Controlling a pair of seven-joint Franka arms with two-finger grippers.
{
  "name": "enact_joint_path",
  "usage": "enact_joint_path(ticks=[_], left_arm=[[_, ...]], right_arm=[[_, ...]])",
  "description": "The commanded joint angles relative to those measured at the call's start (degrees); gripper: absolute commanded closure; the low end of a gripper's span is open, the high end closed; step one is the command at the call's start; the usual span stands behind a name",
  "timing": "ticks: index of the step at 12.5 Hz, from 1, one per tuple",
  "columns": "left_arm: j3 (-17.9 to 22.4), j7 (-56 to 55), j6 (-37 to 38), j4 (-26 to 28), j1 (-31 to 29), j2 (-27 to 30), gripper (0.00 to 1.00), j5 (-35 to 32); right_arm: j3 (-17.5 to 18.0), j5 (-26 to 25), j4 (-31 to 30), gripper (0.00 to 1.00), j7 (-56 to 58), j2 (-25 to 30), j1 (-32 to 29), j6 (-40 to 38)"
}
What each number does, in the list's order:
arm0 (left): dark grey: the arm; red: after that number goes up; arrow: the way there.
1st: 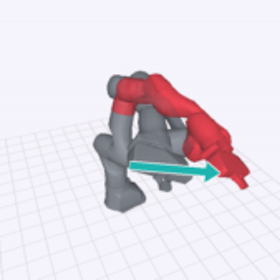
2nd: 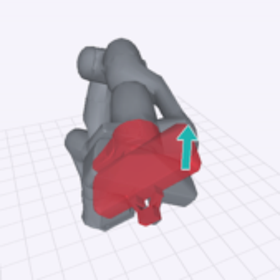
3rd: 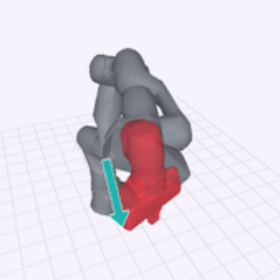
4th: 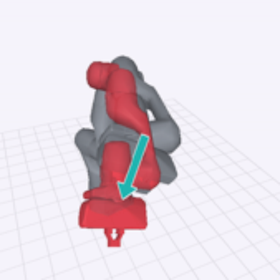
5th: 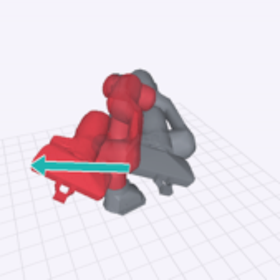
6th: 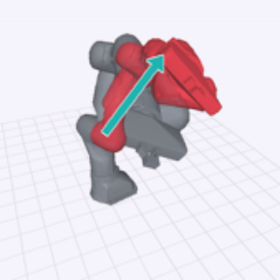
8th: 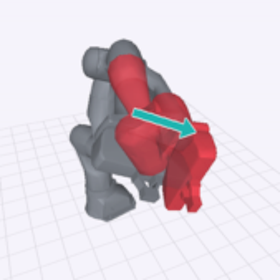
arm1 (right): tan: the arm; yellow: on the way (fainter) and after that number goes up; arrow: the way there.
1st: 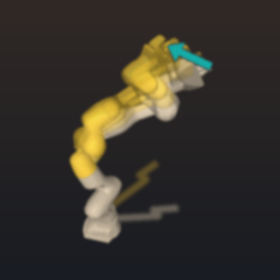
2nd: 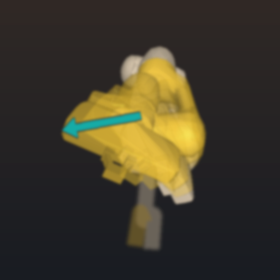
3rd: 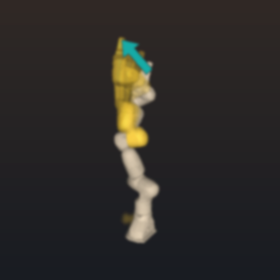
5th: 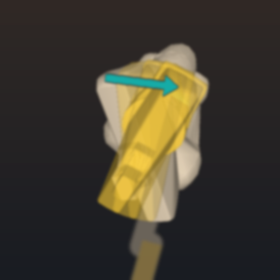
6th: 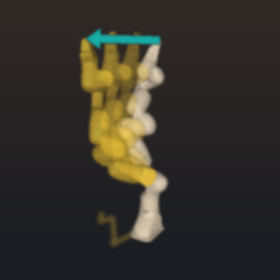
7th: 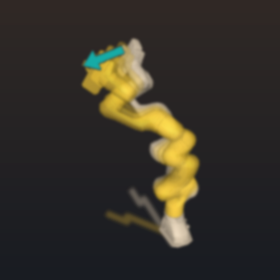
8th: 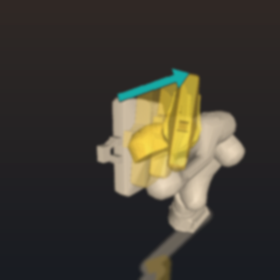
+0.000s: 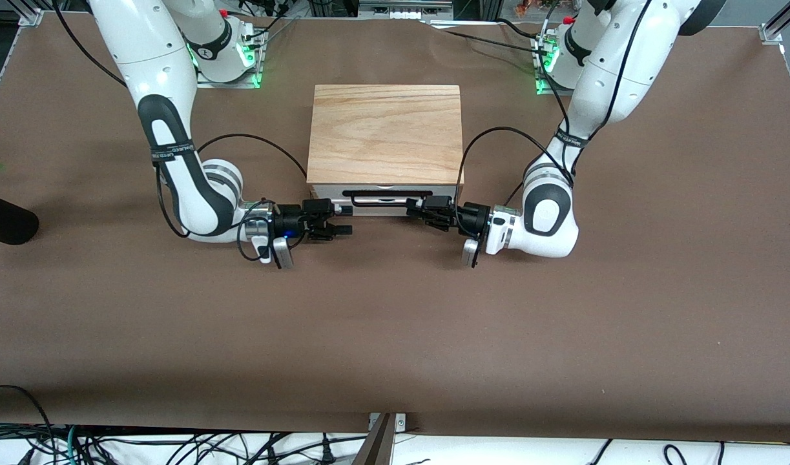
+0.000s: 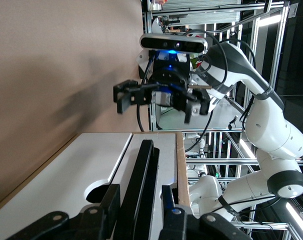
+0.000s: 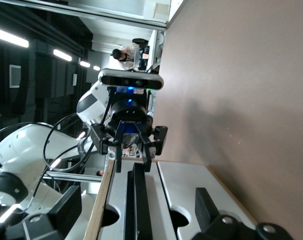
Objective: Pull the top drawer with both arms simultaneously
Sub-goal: 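Close the left and right grippers on the black handle ends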
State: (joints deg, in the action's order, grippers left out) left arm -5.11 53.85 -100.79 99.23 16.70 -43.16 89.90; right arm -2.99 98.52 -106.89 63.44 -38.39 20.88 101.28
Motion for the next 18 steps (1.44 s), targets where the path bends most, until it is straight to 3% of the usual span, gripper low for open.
enact_joint_path(ticks=[1,4,6,7,9,12,15,18], left_arm=[[-0.07,1.52,0.94,1.05,0.18,0.19,0.61,1.95],[-0.51,1.61,0.94,1.75,0.35,0.01,0.61,1.95],[-0.52,1.61,0.94,1.67,0.27,0.01,0.80,1.95],[-0.52,1.70,0.94,1.67,0.27,0.01,0.99,1.86],[-0.52,1.52,0.94,1.58,0.27,0.01,1.00,1.86],[-0.52,1.52,0.94,1.58,0.27,0.01,1.00,1.86],[-0.52,1.26,0.94,1.58,0.27,0.10,1.00,1.86],[-0.52,0.82,0.94,1.49,0.27,0.10,1.00,1.86]], right_arm=[[-0.17,2.03,-3.22,0.00,2.57,0.59,0.30,-3.97],[-0.17,2.38,-4.64,0.03,3.79,0.68,0.30,-6.18],[-0.17,2.38,-4.90,0.13,4.15,0.68,0.30,-6.36],[-0.17,2.47,-4.90,0.28,4.15,0.59,0.30,-6.36],[-0.17,2.47,-4.90,0.61,4.15,0.51,0.13,-6.36],[-0.17,2.38,-4.90,0.90,4.06,0.51,-0.31,-6.36],[-0.17,2.47,-4.90,0.98,4.06,0.24,-0.49,-6.36],[-0.26,2.47,-4.55,0.98,4.06,0.15,-0.84,-6.36]])
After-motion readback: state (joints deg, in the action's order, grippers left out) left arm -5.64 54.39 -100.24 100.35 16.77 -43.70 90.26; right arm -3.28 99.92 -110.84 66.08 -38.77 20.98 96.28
